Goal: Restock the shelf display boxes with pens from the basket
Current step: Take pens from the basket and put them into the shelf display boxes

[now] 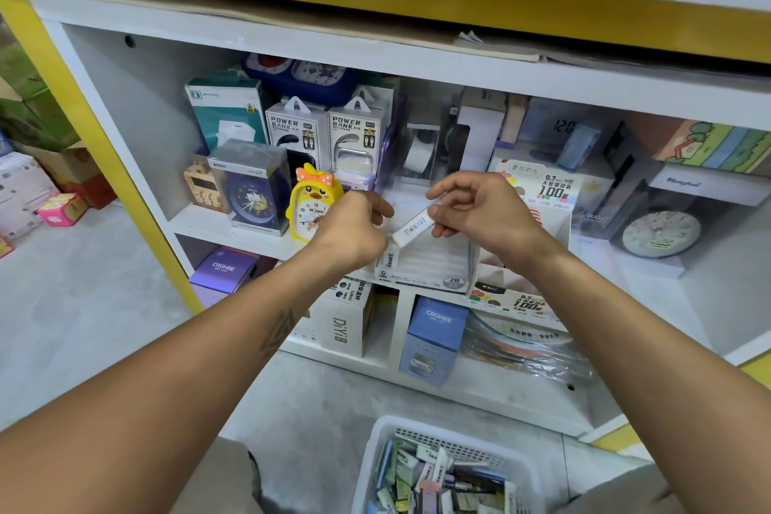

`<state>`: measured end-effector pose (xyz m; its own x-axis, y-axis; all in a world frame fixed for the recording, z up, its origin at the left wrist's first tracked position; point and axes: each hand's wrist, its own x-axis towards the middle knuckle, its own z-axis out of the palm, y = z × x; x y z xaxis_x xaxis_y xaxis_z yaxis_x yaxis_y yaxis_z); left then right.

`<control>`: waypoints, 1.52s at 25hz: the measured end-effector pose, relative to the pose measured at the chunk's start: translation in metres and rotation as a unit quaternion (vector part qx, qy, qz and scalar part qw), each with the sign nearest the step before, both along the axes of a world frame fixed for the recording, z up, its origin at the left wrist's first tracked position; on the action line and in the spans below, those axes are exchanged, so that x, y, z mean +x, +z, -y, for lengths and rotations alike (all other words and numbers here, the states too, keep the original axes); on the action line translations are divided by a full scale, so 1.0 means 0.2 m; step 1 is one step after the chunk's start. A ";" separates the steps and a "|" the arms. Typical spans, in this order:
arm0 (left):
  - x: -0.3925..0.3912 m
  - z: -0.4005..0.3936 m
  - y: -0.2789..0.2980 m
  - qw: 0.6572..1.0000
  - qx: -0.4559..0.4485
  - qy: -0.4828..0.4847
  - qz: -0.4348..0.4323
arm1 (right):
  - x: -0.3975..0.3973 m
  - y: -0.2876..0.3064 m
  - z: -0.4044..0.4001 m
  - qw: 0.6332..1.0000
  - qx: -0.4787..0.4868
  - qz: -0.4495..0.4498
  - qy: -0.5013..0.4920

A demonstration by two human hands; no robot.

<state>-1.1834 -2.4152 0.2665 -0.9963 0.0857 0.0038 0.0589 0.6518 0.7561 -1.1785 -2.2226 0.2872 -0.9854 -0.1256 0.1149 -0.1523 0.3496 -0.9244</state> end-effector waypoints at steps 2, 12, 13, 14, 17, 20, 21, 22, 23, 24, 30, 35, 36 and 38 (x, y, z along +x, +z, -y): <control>0.00 0.00 -0.02 0.997 -0.071 -0.021 -0.033 | 0.00 -0.01 -0.03 0.999 0.040 -0.017 -0.012; 0.02 -0.03 -0.08 0.971 -0.187 -0.060 -0.133 | 0.01 -0.05 -0.04 0.923 0.367 -0.106 0.050; 0.02 -0.03 -0.09 0.970 -0.192 -0.061 -0.138 | 0.01 -0.06 -0.03 0.921 0.366 -0.123 0.049; 0.02 -0.02 -0.09 0.968 -0.196 -0.060 -0.143 | 0.01 -0.06 -0.02 0.923 0.359 -0.132 0.044; 0.01 -0.02 -0.09 0.962 -0.214 -0.071 -0.156 | 0.00 -0.09 0.01 0.928 0.345 -0.138 0.028; 0.00 0.01 -0.09 0.960 -0.223 -0.077 -0.151 | -0.02 -0.11 0.02 0.928 0.336 -0.161 0.000; 0.00 0.02 -0.09 0.961 -0.222 -0.077 -0.143 | -0.03 -0.12 0.03 0.933 0.324 -0.159 -0.008; 0.00 0.03 -0.09 0.963 -0.219 -0.079 -0.137 | -0.04 -0.12 0.04 0.939 0.308 -0.152 -0.012; 0.00 0.03 -0.09 0.963 -0.218 -0.082 -0.133 | -0.05 -0.13 0.05 0.945 0.294 -0.142 -0.012; 0.00 0.04 -0.09 0.963 -0.219 -0.086 -0.132 | -0.06 -0.14 0.06 0.949 0.285 -0.131 -0.009; 0.00 0.03 -0.10 0.960 -0.226 -0.092 -0.134 | -0.07 -0.17 0.12 0.933 0.326 -0.147 0.041; 0.00 0.03 -0.09 0.962 -0.225 -0.100 -0.118 | -0.07 -0.17 0.15 0.904 0.402 -0.109 0.101; 0.01 0.03 -0.08 0.966 -0.213 -0.096 -0.110 | -0.06 -0.16 0.14 0.907 0.398 -0.106 0.092; 0.03 0.04 -0.07 0.972 -0.196 -0.079 -0.102 | -0.02 -0.14 0.11 0.918 0.375 -0.120 0.053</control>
<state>-1.1769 -2.4233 0.2527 -0.9524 0.2729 0.1356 0.3047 0.8584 0.4128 -1.1831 -2.2438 0.2595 -0.9206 -0.3523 0.1684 -0.3903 0.8451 -0.3655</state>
